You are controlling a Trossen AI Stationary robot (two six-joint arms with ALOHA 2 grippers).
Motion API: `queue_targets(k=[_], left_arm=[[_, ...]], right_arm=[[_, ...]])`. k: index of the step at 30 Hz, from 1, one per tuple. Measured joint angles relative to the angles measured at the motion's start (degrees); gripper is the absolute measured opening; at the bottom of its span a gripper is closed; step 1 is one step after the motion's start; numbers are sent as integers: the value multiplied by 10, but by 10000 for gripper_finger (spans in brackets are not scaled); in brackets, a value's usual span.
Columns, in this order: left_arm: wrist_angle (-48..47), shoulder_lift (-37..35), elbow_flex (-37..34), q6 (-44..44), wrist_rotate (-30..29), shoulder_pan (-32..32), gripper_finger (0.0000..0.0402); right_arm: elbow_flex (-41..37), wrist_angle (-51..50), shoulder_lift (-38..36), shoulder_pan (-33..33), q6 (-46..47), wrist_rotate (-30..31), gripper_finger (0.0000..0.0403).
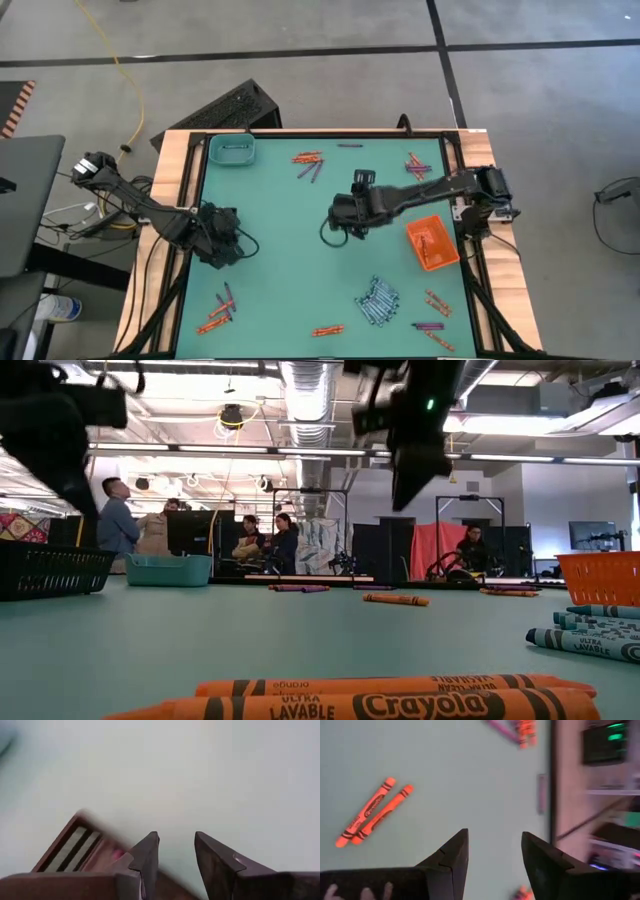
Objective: Sort crayons
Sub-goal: Put the purple crayon into the black bin
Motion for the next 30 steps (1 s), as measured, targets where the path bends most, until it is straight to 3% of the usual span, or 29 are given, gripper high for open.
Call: queue_targets(k=[11, 16, 21, 30], left_arm=[[260, 4, 0, 309, -49, 0, 117], [280, 19, 0, 353, -58, 3, 117], [282, 66, 0, 370, -59, 13, 117], [383, 164, 0, 452, 5, 59, 117]], right_arm=[[-49, 193, 0, -188, -228, -205, 179], [-49, 259, 0, -280, -297, -282, 179], [-49, 303, 0, -365, -309, -362, 179], [-13, 314, 82, -442, -315, -401, 179]])
